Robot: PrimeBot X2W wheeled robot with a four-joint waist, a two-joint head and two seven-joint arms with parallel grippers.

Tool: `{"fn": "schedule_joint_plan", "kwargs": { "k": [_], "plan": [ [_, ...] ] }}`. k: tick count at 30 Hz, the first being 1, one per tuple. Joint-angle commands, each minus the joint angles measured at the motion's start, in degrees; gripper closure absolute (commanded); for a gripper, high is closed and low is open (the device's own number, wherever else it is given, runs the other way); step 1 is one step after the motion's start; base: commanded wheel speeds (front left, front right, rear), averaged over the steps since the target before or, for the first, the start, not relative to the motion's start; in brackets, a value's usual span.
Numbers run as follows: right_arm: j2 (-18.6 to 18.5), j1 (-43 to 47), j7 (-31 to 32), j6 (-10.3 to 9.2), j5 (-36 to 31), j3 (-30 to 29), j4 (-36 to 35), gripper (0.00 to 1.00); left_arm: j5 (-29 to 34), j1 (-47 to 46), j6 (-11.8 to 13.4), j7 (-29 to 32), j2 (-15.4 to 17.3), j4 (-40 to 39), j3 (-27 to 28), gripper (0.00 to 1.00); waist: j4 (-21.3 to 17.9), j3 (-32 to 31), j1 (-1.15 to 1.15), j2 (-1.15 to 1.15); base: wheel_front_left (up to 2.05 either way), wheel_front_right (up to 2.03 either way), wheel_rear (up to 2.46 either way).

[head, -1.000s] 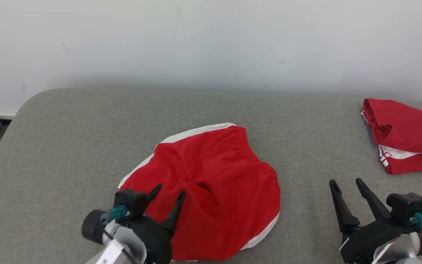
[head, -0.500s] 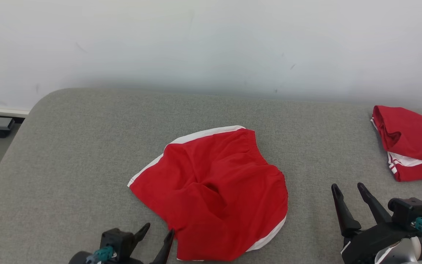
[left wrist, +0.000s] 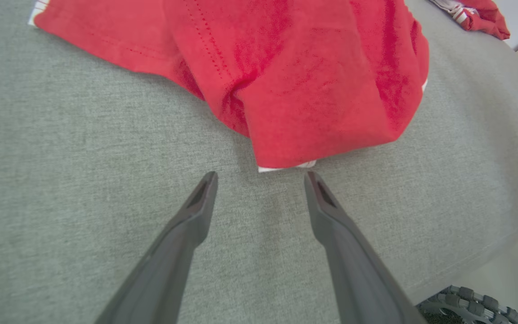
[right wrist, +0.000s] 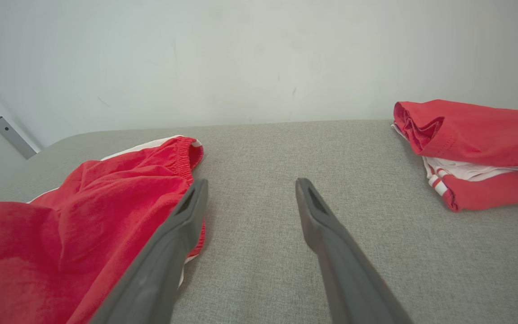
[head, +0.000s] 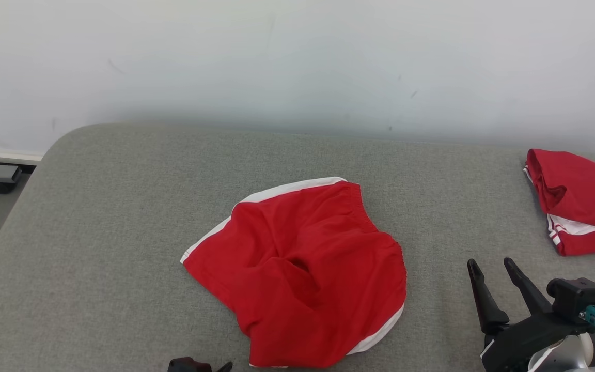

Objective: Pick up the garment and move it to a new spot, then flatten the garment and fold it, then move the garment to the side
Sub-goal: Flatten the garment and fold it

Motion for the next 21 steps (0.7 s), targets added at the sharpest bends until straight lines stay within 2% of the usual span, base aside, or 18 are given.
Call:
{"fn": "schedule_joint_plan", "kwargs": {
  "k": [1, 15, 16, 17, 18, 19, 21],
  "plan": [
    [-0.12, -0.13, -0.06, -0.06, -0.12, 0.0, -0.13, 0.0, -0.79, -0.01, -0.48, -0.38, -0.18, 0.69, 0.05, 0.0, -0.07, -0.07, 0.0, 0.0, 0.0, 0.0, 0.0],
    [-0.13, -0.41, 0.54, -0.06, -0.47, 0.42, -0.66, 0.0, 0.13, -4.8, -5.52, -5.19, -6.62, 14.55, -0.29, 0.0, -1.37, 0.17, 0.0, 0.0, 0.0, 0.0, 0.0],
    [-0.14, -0.43, 0.49, -0.06, -0.49, 0.28, -0.73, 0.0, 0.16, -5.1, -5.77, -5.43, -6.9, 15.21, -0.29, 0.04, -1.38, 0.28, 0.0, 0.0, 0.0, 0.0, 0.0],
    [-0.15, -0.42, 0.45, -0.06, -0.5, 0.14, -0.8, 0.0, 0.06, -5.43, -6.04, -5.63, -7.22, 15.76, -0.23, 0.5, -1.33, 0.37, 0.0, 0.0, 0.0, 0.0, 0.0],
    [-0.15, -0.37, 0.47, -0.06, -0.53, 0.05, -0.84, 0.0, 0.09, -5.7, -6.28, -5.92, -7.47, 16.39, -0.11, 0.62, -1.27, 0.45, 0.0, 0.0, 0.0, 0.0, 0.0],
    [-0.15, -0.31, 0.49, -0.06, -0.57, -0.02, -0.86, 0.0, 0.41, -5.99, -6.4, -5.95, -7.57, 17.1, -0.29, 0.97, -1.21, 0.51, 0.0, 0.0, 0.0, 0.0, 0.0],
    [-0.16, -0.22, 0.49, -0.06, -0.53, -0.22, -0.94, 0.0, 0.58, -6.52, -6.55, -6.69, -7.98, 17.91, 0.05, 1.0, -1.03, 0.59, 0.0, 0.0, 0.0, 0.0, 0.0]
  ]
}}
